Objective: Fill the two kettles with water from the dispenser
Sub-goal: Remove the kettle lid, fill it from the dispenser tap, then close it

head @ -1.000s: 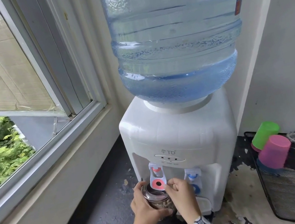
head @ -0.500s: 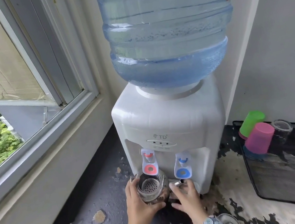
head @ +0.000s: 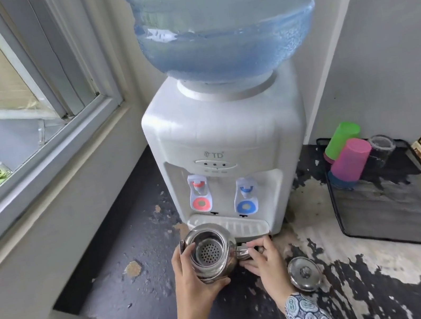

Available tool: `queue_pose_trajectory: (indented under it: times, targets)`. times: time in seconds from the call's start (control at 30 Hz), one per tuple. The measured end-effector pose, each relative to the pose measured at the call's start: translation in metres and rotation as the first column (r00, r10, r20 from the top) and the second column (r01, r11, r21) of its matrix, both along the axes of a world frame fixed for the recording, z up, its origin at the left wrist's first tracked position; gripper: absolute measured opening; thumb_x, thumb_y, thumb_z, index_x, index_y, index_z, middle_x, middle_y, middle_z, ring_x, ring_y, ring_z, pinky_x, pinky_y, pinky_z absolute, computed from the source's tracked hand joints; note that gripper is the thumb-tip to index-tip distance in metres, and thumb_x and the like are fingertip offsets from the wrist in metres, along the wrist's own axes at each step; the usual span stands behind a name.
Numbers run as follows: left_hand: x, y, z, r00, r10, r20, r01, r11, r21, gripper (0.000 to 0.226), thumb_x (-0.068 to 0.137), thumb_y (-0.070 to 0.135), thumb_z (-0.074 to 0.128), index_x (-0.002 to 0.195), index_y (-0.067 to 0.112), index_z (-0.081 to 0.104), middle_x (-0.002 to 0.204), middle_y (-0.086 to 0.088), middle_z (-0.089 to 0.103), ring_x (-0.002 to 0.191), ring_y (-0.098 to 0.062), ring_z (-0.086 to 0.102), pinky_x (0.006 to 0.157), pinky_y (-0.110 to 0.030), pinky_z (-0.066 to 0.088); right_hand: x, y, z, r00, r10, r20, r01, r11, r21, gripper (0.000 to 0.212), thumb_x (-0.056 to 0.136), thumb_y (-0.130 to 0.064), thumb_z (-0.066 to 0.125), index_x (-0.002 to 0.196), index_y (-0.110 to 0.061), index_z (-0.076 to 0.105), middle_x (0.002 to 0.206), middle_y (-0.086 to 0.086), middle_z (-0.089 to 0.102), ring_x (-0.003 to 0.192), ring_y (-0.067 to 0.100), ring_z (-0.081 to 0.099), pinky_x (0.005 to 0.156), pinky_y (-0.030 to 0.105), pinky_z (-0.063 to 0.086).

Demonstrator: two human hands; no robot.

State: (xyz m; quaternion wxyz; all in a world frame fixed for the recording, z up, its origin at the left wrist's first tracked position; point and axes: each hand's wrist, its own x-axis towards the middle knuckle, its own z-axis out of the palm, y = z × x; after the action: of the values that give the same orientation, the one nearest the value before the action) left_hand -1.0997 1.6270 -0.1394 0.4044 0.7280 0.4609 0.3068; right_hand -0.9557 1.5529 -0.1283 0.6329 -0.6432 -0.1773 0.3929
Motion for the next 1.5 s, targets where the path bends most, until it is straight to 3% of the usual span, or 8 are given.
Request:
queue_pose_trajectory:
  times: [0.33,0.43,0.57,0.77,0.93,1.13,1.3,1.5]
  targets:
    - [-0.011,-0.022,-0.016,0.995,-0.045,-0.085,0.048,0.998,0.027,0.097,0.049,0.032,0.089,0.123,0.046,0.027,0.132,0.025,0.015,0.128,-0.001,0.023,0.101,-0.025,0.031,0.002,-0.034,-0.009,0.996,0.088,-0.025,-0.090,0.993,-0.070,0.003,0.091,-0.008,0.052,0.093,-0.008,0.054,0.099,0.011,0.065,0.080,0.023,0.071,0.069,0.022,0.057]
    - [-0.012,-0.022,-0.018,0.990,-0.075,-0.117,0.081,0.996,0.048,0.097,0.055,0.035,0.087,0.131,0.037,0.028,0.141,0.017,0.014,0.135,-0.007,0.021,0.097,-0.026,0.032,0.025,-0.046,-0.009,0.905,0.217,0.367,-0.111,0.951,-0.288,0.010,0.085,-0.025,0.061,0.093,-0.021,0.057,0.100,-0.007,0.064,0.081,0.007,0.065,0.065,0.014,0.050]
    - [-0.013,-0.023,-0.017,0.983,-0.067,-0.172,0.076,0.996,0.046,0.098,0.057,0.038,0.084,0.137,0.032,0.027,0.148,0.008,0.012,0.139,-0.017,0.023,0.092,-0.034,0.045,0.056,-0.072,-0.021,0.623,0.248,0.742,0.202,0.865,-0.459,0.025,0.081,-0.030,0.067,0.102,-0.017,0.060,0.110,-0.002,0.052,0.096,0.015,0.048,0.072,0.028,0.046]
    - [-0.014,-0.023,-0.015,0.972,-0.060,-0.227,0.069,0.997,0.031,0.097,0.059,0.045,0.082,0.137,0.036,0.024,0.148,0.015,0.009,0.139,-0.015,0.024,0.083,-0.045,0.053,0.058,-0.094,-0.043,0.651,0.321,0.688,0.235,0.777,-0.584,0.028,0.079,-0.018,0.070,0.104,-0.012,0.060,0.137,0.013,0.045,0.113,0.033,0.051,0.083,0.040,0.051]
    - [-0.016,-0.023,-0.015,0.973,-0.057,-0.223,0.069,0.997,0.047,0.101,0.058,0.048,0.081,0.135,0.048,0.015,0.147,0.020,0.008,0.139,-0.013,0.023,0.082,-0.044,0.053,0.056,-0.079,-0.026,0.655,0.178,0.734,0.272,0.851,-0.450,0.018,0.082,-0.015,0.066,0.098,-0.009,0.060,0.110,0.011,0.059,0.084,0.025,0.058,0.067,0.035,0.052]
    - [-0.016,-0.023,-0.017,0.981,-0.057,-0.183,0.072,0.995,0.072,0.114,0.056,0.045,0.082,0.137,0.053,0.002,0.147,0.017,0.013,0.137,-0.010,0.023,0.083,-0.038,0.053,0.039,-0.030,0.025,0.636,0.035,0.771,0.219,0.950,-0.224,0.020,0.082,-0.014,0.064,0.100,-0.010,0.060,0.104,0.005,0.056,0.090,0.023,0.056,0.073,0.041,0.054]
    - [-0.016,-0.022,-0.018,0.985,-0.057,-0.163,0.074,0.993,0.097,0.117,0.054,0.047,0.082,0.138,0.052,0.000,0.140,0.027,0.012,0.130,0.007,0.014,0.087,-0.026,0.044,0.000,0.014,0.043,0.462,0.218,0.859,-0.041,0.973,-0.225,0.024,0.080,-0.022,0.067,0.101,-0.012,0.061,0.106,0.002,0.058,0.090,0.012,0.047,0.079,0.026,0.042]
    - [-0.015,-0.023,-0.021,0.979,-0.051,-0.198,0.068,0.995,0.077,0.116,0.057,0.055,0.077,0.143,0.035,0.002,0.150,0.014,0.014,0.138,-0.006,0.021,0.086,-0.018,0.041,-0.026,0.036,0.030,0.267,0.451,0.851,-0.217,0.889,-0.403,0.021,0.086,-0.032,0.057,0.103,-0.022,0.049,0.113,-0.008,0.050,0.101,0.014,0.046,0.088,0.030,0.039]
